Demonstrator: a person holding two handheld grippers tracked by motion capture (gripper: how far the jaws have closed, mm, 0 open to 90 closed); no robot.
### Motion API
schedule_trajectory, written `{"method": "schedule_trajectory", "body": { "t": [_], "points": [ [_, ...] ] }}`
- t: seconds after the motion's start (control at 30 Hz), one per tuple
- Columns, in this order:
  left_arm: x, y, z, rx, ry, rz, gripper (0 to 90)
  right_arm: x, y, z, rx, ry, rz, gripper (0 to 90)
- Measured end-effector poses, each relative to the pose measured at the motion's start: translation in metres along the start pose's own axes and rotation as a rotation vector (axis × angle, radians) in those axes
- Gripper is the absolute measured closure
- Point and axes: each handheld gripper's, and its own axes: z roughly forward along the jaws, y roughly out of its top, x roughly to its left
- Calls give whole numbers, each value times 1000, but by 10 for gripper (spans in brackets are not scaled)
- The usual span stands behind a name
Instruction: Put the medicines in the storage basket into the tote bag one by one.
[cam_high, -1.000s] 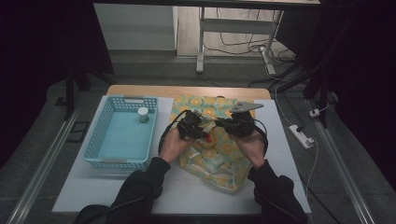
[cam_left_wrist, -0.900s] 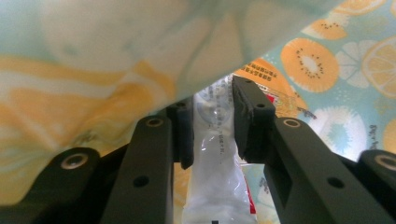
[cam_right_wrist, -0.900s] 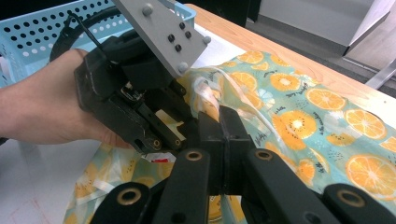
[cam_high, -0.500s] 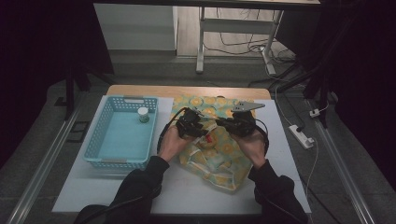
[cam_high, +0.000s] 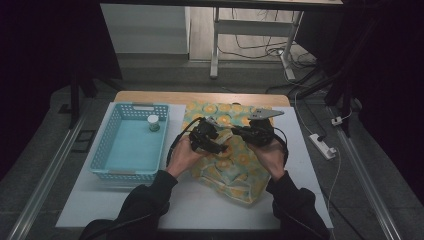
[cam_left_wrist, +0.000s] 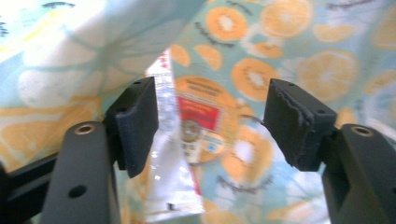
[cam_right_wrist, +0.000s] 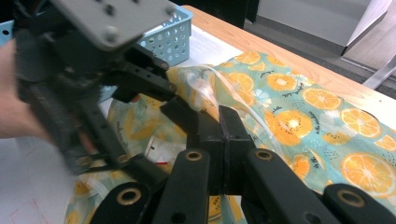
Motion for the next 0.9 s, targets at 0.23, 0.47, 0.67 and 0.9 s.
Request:
{"method": "schedule_trajectory", "body": {
  "t": [0.23,0.47,0.67,0.9],
  "points": [
    [-5,-6,-16,-21,-56,-14,229,0,0,1,6,0,1,899],
    [-2,-17,-29,-7,-54,-42,156,0,-1,1,6,0,0,899],
    [6,-28,-38,-13,-66,-74,94,0,-1,2,10,2,0,899],
    [14,-39,-48,7,-37,-73,21,0,-1,2,11,1,-2,898]
  ]
}}
